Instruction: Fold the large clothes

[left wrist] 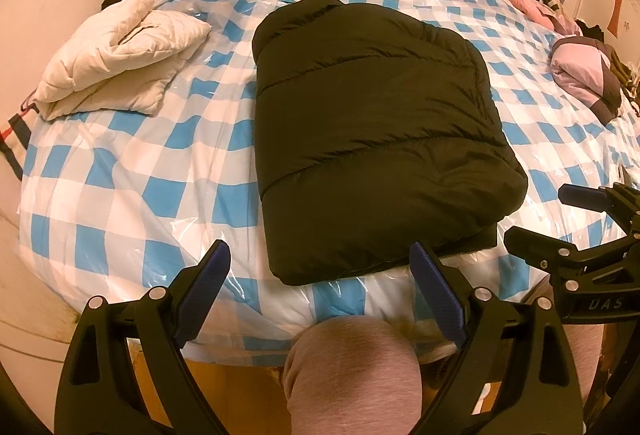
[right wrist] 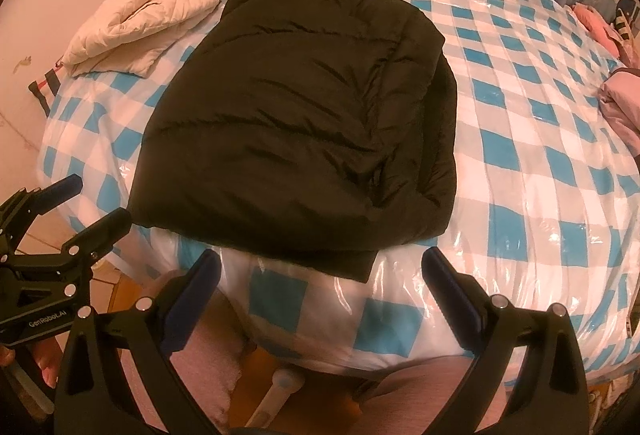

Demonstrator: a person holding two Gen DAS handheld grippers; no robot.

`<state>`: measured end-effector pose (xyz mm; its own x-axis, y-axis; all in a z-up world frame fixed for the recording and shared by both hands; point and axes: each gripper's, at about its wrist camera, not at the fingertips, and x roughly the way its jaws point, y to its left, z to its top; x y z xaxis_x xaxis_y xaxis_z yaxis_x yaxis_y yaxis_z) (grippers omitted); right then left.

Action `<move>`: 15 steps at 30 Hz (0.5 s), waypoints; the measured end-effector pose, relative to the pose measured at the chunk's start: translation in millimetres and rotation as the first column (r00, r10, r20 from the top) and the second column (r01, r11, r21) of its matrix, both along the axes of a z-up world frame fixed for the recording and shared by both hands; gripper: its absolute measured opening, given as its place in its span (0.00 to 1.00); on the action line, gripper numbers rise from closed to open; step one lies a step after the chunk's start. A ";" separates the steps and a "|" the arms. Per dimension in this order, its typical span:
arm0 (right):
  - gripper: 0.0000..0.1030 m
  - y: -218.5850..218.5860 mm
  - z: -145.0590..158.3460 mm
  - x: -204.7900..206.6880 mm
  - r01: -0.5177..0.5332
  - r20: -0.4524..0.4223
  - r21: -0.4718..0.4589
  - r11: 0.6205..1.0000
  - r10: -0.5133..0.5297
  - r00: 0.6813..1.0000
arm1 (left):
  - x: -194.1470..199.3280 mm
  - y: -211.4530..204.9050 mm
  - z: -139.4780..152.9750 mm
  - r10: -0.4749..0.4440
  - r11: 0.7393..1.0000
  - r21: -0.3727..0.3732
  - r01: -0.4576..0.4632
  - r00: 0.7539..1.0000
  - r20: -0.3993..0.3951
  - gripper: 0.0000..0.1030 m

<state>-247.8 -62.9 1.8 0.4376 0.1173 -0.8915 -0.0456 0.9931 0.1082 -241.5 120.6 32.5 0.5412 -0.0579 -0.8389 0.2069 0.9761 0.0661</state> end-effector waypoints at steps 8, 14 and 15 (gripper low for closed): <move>0.94 2.0 -1.4 0.2 -0.002 -0.006 0.004 1.000 0.002 1.000 | 2.1 3.3 -0.8 -0.001 1.000 -0.001 0.001 1.000 -0.014 0.85; 0.94 2.3 -2.4 -0.4 -0.003 -0.008 0.005 1.000 0.003 1.000 | 2.8 6.0 -1.4 -0.001 1.000 0.000 0.001 1.000 -0.016 0.85; 0.94 2.3 -2.2 -0.3 -0.003 -0.008 0.005 1.000 0.003 1.000 | 2.7 6.6 -1.5 -0.001 1.000 0.002 0.001 1.000 -0.015 0.85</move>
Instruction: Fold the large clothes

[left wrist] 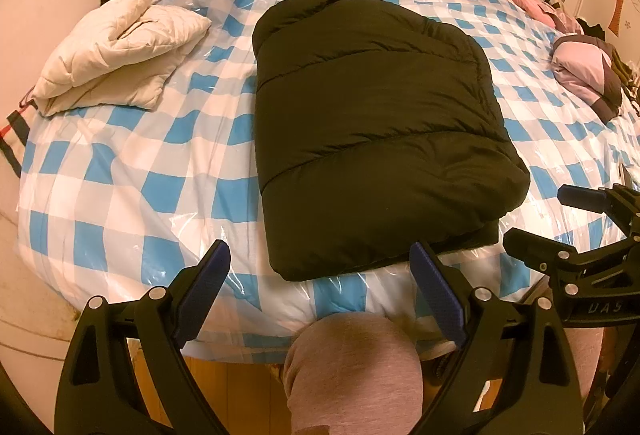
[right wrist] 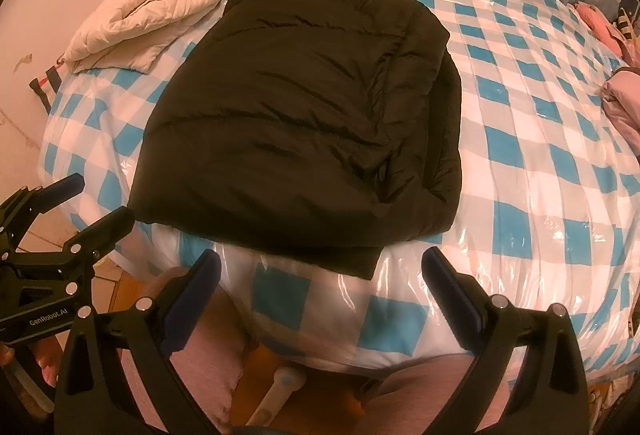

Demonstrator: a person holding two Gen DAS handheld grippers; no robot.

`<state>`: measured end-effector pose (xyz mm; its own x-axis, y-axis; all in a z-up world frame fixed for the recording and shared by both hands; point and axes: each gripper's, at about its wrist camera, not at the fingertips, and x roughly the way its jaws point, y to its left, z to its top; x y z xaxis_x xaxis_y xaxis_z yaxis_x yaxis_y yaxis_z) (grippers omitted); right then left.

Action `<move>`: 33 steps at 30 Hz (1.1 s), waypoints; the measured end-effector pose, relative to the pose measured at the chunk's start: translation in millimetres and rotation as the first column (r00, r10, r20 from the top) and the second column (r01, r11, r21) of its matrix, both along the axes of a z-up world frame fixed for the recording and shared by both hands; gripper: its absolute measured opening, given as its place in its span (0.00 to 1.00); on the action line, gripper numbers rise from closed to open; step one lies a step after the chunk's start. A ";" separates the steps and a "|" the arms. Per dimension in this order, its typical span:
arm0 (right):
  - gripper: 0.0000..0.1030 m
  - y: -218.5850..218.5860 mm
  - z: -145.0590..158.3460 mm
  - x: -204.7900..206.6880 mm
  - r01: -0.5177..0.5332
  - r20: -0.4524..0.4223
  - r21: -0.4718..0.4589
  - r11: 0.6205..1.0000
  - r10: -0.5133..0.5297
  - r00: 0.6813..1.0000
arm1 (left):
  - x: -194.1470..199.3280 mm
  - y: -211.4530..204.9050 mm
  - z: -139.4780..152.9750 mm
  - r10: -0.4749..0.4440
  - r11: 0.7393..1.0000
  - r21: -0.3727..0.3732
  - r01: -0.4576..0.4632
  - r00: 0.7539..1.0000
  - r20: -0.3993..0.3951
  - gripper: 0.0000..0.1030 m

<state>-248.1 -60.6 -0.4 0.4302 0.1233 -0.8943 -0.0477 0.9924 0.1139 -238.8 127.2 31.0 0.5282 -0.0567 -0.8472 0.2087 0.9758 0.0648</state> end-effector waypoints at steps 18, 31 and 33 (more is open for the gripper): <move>0.94 1.6 -2.4 -1.7 -0.001 -0.002 0.005 1.000 0.001 1.000 | 2.0 5.4 1.6 -0.003 0.999 0.033 0.002 1.000 0.020 0.88; 0.94 -0.8 -7.0 -2.3 -0.008 -0.013 0.010 1.000 0.008 1.000 | 1.4 -6.3 3.3 0.004 0.997 0.074 -0.006 1.000 0.022 0.89; 0.94 -2.0 -7.3 -2.3 -0.009 -0.015 0.011 1.000 0.009 1.000 | 1.3 -6.1 3.4 0.002 0.998 0.055 -0.003 1.000 0.015 0.89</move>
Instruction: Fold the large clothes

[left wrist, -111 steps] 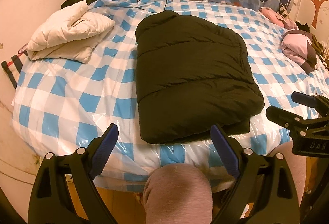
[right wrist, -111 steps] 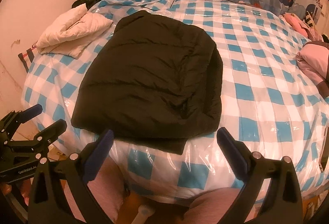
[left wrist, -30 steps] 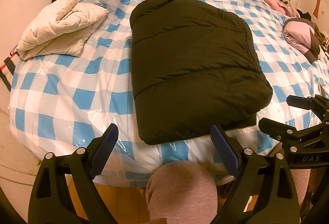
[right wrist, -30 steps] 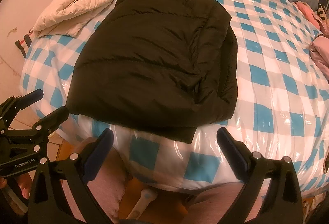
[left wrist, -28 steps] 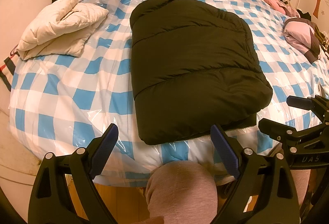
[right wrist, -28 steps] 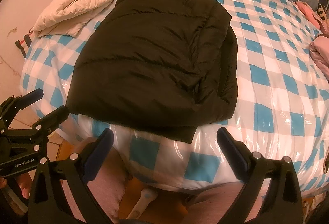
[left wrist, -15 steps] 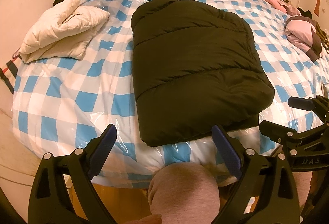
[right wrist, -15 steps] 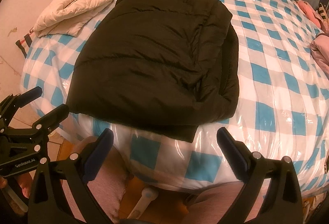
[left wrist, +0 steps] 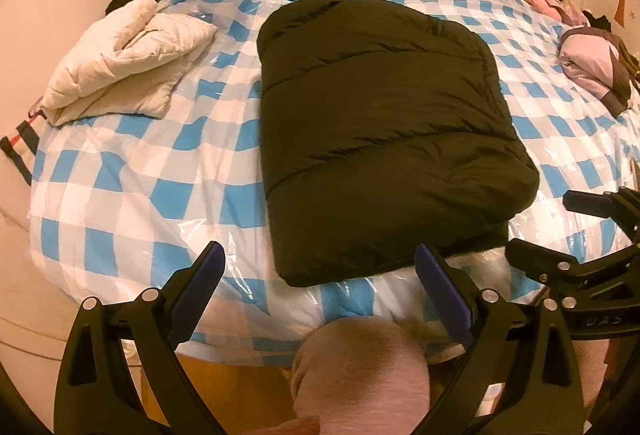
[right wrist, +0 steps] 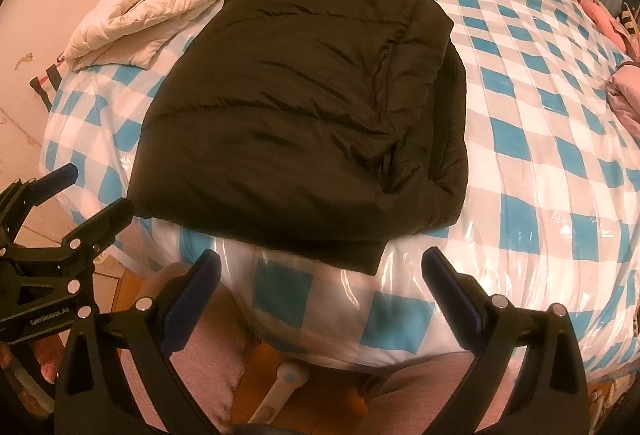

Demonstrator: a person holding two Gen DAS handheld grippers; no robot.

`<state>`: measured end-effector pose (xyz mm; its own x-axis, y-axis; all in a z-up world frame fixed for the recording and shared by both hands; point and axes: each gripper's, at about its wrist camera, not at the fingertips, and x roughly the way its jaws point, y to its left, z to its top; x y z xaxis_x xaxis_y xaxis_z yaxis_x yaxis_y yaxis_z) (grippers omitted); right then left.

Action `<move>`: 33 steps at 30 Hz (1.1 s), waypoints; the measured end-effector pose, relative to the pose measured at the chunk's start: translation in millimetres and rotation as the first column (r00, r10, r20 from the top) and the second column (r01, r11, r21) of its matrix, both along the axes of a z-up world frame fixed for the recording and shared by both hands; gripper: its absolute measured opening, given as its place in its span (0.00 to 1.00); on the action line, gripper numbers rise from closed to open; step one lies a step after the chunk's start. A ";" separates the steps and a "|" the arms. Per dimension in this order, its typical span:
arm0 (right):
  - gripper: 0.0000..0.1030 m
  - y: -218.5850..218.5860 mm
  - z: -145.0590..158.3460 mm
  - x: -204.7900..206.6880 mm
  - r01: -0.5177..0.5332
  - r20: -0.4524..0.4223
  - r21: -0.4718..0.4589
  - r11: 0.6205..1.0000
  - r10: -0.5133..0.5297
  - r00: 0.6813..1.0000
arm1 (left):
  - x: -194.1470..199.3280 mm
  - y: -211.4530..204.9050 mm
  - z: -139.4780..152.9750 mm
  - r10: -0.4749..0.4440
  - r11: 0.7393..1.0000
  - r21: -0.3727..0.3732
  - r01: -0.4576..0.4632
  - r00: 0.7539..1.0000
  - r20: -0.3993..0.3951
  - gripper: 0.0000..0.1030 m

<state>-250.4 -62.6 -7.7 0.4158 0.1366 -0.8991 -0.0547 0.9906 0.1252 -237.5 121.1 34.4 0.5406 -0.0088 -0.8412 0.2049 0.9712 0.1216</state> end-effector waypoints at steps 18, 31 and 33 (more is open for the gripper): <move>0.94 -9.5 -1.9 2.2 0.000 -0.011 0.007 1.000 0.000 1.000 | -0.1 -11.4 -2.1 0.000 1.000 -0.005 0.000 1.000 -0.025 0.91; 0.94 -12.2 -2.2 2.5 0.004 -0.012 0.008 1.000 -0.004 1.000 | 1.6 -15.2 -3.1 -0.002 1.000 0.030 0.003 1.000 -0.028 0.92; 0.94 -12.2 -2.3 2.4 0.005 -0.014 0.008 1.000 -0.004 1.000 | 1.3 -15.7 -3.3 -0.002 1.000 0.030 0.003 1.000 -0.028 0.92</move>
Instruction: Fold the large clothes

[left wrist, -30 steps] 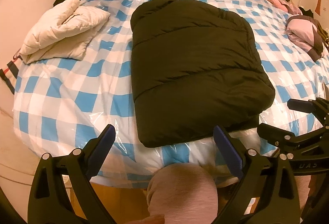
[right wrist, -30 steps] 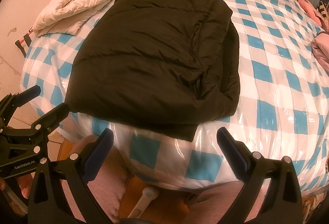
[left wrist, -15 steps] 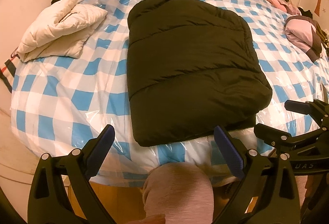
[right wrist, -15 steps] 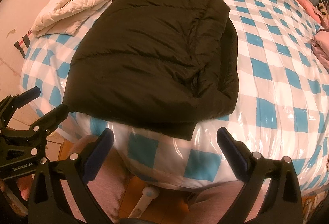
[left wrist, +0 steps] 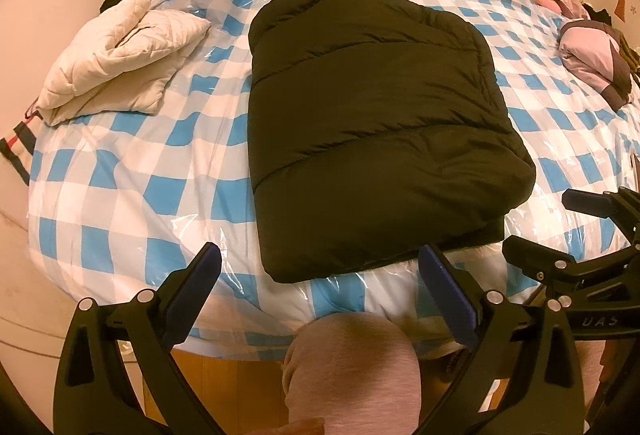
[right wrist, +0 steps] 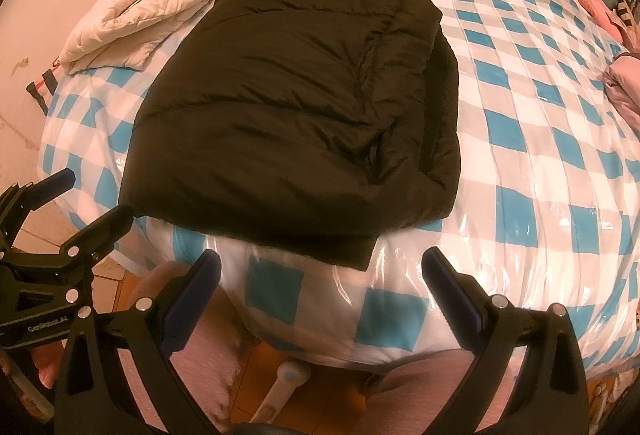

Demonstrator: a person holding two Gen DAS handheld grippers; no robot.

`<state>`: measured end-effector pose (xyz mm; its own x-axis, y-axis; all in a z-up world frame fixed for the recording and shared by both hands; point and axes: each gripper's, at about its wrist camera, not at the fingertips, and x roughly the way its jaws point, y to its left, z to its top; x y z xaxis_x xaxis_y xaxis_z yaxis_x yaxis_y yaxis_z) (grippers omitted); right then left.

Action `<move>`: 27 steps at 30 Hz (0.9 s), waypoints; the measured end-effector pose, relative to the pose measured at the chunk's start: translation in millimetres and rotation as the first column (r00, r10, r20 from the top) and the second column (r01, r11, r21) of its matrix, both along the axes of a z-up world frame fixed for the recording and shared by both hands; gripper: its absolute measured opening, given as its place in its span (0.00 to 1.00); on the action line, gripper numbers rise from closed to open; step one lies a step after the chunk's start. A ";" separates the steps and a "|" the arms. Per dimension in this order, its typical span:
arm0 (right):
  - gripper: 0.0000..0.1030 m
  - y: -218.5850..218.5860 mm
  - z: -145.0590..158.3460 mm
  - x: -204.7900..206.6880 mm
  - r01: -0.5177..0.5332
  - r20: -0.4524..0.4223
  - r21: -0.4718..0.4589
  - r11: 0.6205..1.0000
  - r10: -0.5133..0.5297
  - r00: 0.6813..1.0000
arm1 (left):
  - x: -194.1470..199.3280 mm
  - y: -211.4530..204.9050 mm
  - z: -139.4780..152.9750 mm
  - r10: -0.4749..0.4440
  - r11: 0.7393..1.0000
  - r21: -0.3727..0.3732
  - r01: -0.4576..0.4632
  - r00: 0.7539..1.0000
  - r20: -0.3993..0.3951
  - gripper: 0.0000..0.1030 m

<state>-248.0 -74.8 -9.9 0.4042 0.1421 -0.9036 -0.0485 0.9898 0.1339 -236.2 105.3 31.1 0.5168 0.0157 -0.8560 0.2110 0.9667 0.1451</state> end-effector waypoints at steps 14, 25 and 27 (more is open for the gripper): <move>0.94 -2.7 -2.8 -0.8 0.005 -0.004 0.004 1.000 -0.005 1.000 | -0.1 -0.9 -0.8 0.000 1.000 0.002 0.000 1.000 0.000 0.92; 0.94 -7.6 -6.6 0.0 0.008 -0.011 0.011 1.000 -0.008 1.000 | 0.0 -2.3 -1.9 -0.002 1.000 0.005 0.002 1.000 -0.001 0.92; 0.94 -8.1 -7.5 0.3 0.009 -0.013 0.013 1.000 -0.009 1.000 | 0.4 -2.6 -2.2 -0.002 1.000 0.006 0.002 1.000 0.000 0.92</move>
